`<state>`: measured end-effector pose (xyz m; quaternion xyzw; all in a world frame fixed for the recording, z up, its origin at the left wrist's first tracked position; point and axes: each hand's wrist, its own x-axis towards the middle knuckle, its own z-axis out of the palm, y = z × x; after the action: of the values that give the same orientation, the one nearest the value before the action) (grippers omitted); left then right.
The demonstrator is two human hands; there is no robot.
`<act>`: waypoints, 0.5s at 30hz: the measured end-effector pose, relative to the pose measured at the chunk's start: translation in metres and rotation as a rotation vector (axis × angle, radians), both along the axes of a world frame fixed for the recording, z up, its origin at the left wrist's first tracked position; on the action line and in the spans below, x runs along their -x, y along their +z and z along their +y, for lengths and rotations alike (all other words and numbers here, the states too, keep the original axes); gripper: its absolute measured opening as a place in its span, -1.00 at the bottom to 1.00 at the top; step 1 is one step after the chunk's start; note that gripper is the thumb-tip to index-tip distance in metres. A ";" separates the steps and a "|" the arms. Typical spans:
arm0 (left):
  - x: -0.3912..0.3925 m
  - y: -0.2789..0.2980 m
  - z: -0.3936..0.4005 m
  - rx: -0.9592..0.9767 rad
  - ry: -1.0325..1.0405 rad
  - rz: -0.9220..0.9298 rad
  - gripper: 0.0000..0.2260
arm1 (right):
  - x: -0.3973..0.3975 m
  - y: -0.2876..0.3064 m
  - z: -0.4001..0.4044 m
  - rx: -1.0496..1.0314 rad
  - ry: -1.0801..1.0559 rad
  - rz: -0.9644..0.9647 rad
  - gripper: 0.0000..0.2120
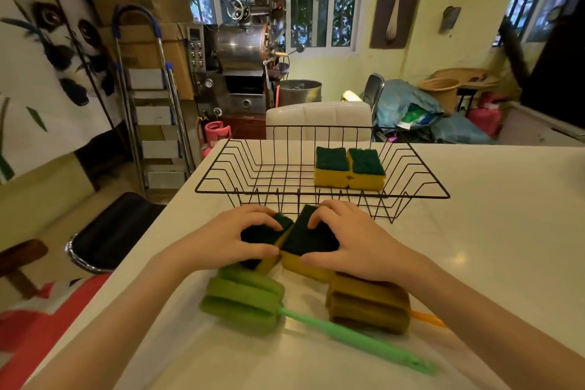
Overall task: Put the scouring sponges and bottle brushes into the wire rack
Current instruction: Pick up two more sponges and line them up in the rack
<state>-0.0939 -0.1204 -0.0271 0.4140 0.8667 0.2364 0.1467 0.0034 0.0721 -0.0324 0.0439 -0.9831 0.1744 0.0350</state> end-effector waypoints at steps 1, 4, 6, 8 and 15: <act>0.002 0.002 -0.001 0.036 -0.020 -0.031 -0.64 | 0.002 0.000 0.000 0.009 -0.002 -0.028 -0.46; 0.007 0.012 -0.003 0.158 -0.081 -0.087 -0.56 | 0.008 -0.001 -0.002 0.018 -0.011 -0.077 -0.47; 0.010 0.021 -0.002 0.239 -0.135 -0.070 -0.50 | 0.012 0.000 -0.002 0.010 -0.016 -0.122 -0.49; 0.014 0.028 0.001 0.346 -0.194 -0.042 -0.42 | 0.017 0.004 -0.002 0.000 -0.009 -0.165 -0.51; 0.017 0.031 0.014 0.532 -0.149 0.061 -0.30 | 0.017 0.011 -0.004 -0.031 0.049 -0.171 -0.50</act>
<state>-0.1113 -0.1060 0.0039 0.4307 0.8694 -0.0237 0.2410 -0.0135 0.0679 -0.0217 0.0533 -0.9837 0.1630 -0.0541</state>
